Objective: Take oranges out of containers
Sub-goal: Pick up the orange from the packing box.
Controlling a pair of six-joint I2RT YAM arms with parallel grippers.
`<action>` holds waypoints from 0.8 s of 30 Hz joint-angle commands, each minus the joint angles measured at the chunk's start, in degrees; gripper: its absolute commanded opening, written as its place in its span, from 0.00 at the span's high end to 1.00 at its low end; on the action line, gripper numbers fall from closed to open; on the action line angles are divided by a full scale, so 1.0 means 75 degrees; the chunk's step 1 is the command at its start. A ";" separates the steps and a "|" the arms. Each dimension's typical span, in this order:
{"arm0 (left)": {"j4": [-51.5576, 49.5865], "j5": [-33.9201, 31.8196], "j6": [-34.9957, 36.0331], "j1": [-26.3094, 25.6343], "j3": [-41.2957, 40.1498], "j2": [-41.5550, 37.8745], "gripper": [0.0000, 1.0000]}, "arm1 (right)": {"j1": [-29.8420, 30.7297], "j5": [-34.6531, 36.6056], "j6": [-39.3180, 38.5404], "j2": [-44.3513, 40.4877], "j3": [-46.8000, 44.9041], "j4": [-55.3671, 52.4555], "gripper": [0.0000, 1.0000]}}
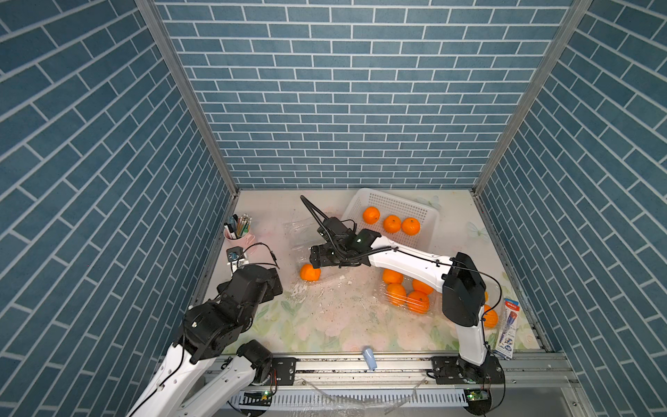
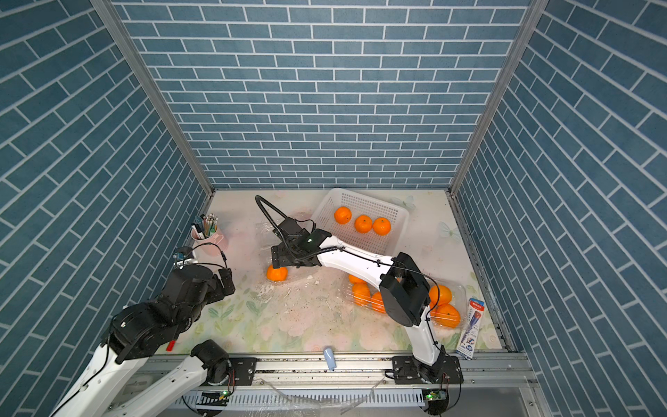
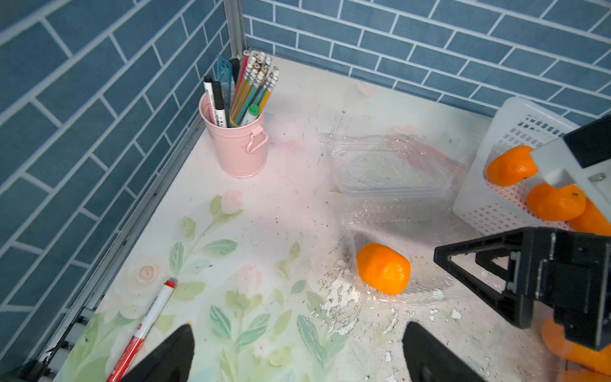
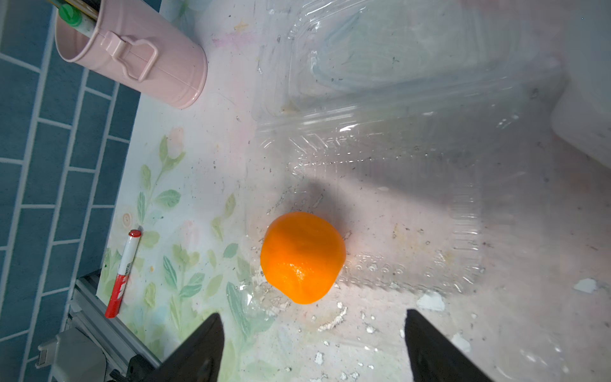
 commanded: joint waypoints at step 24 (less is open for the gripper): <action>0.0394 0.0188 0.0560 0.0056 -0.0815 -0.1099 0.01 | 0.0520 0.0861 0.1002 0.2184 0.2292 -0.1782 0.17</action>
